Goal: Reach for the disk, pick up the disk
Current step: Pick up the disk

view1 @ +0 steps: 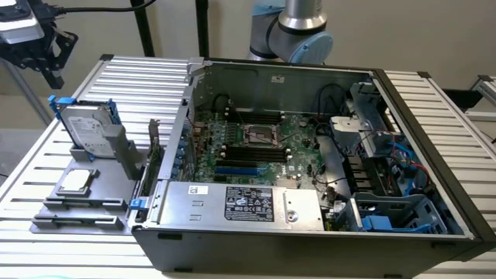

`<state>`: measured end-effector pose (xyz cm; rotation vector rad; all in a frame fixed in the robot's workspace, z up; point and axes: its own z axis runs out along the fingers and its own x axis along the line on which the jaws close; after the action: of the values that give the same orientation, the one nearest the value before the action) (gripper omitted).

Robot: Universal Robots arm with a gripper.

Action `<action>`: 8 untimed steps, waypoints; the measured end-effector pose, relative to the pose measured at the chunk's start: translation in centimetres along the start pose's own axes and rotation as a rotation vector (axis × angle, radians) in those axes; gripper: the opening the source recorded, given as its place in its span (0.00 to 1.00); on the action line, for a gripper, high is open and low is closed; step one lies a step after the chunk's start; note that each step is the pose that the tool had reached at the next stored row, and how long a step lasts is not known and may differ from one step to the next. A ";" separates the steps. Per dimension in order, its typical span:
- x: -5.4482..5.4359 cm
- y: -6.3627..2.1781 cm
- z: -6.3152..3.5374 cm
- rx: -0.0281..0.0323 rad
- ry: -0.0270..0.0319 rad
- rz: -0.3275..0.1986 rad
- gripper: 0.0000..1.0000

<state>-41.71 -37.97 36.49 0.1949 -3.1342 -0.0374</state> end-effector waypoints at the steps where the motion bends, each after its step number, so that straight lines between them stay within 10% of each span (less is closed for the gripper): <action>1: 0.0 0.00 0.00 0.0000 0.0004 -0.018 0.11; 8: 0.0 0.00 0.00 -0.0001 0.0035 -0.145 0.11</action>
<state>-41.71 -37.97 36.49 0.4219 -3.1101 -0.0371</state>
